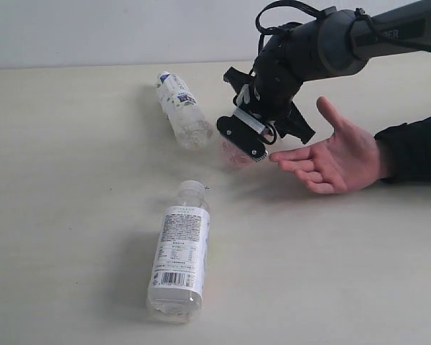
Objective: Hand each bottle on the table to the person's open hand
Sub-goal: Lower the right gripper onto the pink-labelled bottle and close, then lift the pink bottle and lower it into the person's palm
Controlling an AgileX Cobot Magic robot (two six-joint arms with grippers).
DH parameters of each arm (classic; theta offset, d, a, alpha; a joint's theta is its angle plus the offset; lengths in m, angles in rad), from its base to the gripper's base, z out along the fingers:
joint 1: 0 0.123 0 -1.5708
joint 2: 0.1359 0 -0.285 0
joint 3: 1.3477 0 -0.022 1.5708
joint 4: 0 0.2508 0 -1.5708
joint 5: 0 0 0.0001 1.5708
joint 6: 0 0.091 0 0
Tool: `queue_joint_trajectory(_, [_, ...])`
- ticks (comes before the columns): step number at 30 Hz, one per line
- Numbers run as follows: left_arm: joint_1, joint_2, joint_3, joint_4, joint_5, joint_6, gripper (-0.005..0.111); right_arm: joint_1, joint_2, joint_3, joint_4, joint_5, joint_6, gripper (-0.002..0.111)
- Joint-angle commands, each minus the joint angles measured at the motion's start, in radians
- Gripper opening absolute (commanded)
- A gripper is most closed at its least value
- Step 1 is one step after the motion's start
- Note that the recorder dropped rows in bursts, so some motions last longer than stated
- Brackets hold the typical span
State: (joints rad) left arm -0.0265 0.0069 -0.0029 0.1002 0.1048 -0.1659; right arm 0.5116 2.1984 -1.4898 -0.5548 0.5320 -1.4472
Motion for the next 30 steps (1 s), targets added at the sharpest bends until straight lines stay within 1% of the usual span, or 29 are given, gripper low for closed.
queue_joint_trajectory(1, [-0.005,-0.007,0.003,-0.008,-0.002,0.006,0.0,0.0,0.0,-0.005,-0.003,-0.008,-0.01,0.012])
queue_joint_trajectory(4, [-0.005,-0.007,0.003,-0.008,-0.002,0.006,0.0,0.0,0.0,-0.005,-0.041,-0.004,-0.01,0.002])
queue_joint_trajectory(5, [-0.005,-0.007,0.003,-0.008,-0.002,0.006,0.0,0.005,0.0,-0.005,-0.067,-0.004,-0.008,0.0])
queue_joint_trajectory(7, [-0.005,-0.007,0.003,-0.008,-0.002,0.006,0.0,0.014,0.0,-0.005,-0.132,-0.001,0.034,0.0])
queue_joint_trajectory(14, [-0.005,-0.007,0.003,-0.008,-0.002,0.006,0.0,0.052,-0.001,-0.005,-0.369,-0.003,0.294,0.0])
queue_joint_trajectory(19, [-0.005,-0.007,0.003,-0.008,-0.002,0.006,0.0,0.071,-0.02,-0.005,-0.495,0.083,0.496,0.0])
queue_joint_trajectory(23, [-0.005,-0.007,0.003,-0.008,-0.002,0.006,0.0,0.076,-0.047,-0.026,-0.496,0.184,0.619,0.0])
queue_joint_trajectory(30, [-0.005,-0.007,0.003,-0.008,-0.002,0.006,0.0,0.102,-0.102,-0.128,-0.462,0.422,0.804,0.0])
